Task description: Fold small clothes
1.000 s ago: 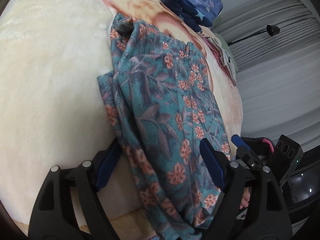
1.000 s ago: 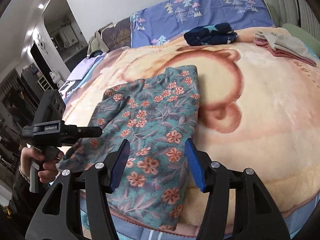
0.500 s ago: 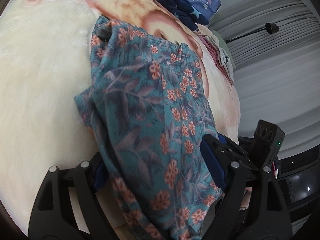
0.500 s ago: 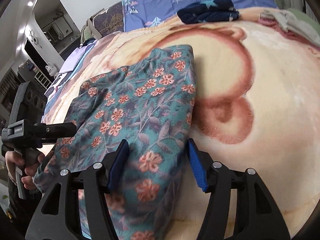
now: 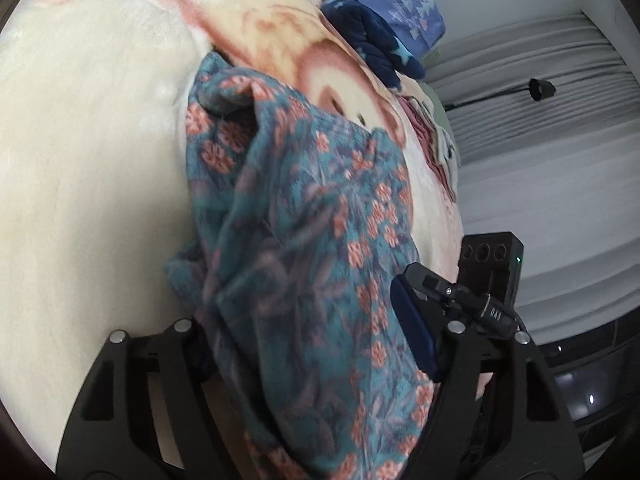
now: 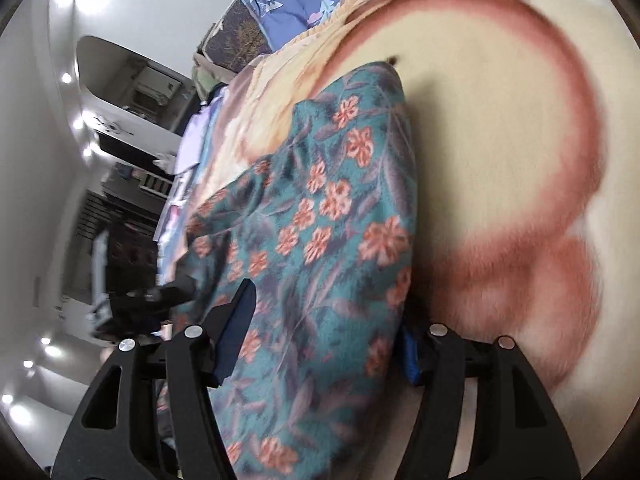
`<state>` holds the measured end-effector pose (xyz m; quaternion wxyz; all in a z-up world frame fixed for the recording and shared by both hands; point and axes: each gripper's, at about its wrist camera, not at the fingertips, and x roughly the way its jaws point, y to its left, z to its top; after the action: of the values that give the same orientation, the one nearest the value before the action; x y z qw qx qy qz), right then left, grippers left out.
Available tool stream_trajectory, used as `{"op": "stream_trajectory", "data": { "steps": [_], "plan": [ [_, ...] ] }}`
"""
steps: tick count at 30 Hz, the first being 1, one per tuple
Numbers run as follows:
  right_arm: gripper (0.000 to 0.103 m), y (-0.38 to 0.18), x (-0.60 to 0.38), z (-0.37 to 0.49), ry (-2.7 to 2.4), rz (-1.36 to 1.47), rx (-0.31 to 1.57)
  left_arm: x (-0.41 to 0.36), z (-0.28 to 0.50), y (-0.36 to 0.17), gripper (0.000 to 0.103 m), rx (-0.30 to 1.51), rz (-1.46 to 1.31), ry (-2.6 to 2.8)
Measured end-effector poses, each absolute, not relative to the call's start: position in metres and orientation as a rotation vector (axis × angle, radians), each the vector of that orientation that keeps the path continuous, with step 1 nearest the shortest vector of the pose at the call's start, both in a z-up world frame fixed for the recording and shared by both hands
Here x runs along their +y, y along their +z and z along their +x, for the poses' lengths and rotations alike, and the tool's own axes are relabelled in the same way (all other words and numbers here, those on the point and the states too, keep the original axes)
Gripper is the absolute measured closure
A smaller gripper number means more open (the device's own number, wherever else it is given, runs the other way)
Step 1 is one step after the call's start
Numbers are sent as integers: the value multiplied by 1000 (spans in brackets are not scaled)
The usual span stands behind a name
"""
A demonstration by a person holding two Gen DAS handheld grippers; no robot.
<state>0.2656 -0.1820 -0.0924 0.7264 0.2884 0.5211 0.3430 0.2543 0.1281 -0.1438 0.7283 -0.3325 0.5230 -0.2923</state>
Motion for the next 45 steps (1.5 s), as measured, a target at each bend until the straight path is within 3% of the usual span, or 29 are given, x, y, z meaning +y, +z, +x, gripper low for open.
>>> {"op": "stream_trajectory", "data": {
  "steps": [3, 7, 9, 11, 12, 13, 29, 45],
  "plan": [
    [40, -93, -181, 255, 825, 653, 1165, 127, 244, -143, 31, 1174, -732, -720],
    [42, -97, -177, 276, 833, 726, 1147, 123, 257, -145, 39, 1175, -732, -671],
    [48, -99, -168, 291, 807, 727, 1160, 117, 269, -148, 47, 1168, -723, -651],
    [73, -96, -164, 292, 761, 703, 1164, 114, 275, -152, 64, 1184, -728, -614],
    [79, -92, -164, 288, 738, 684, 1153, 114, 276, -152, 76, 1184, -733, -606],
    [83, -86, -166, 281, 728, 676, 1129, 114, 275, -149, 79, 1173, -733, -622],
    [89, -11, -210, 226, 663, 651, 904, 67, 241, -65, 81, 1041, -604, -714],
    [89, 45, -321, 187, 566, 681, 736, -47, 232, 1, 81, 993, -492, -893]
  ]
}}
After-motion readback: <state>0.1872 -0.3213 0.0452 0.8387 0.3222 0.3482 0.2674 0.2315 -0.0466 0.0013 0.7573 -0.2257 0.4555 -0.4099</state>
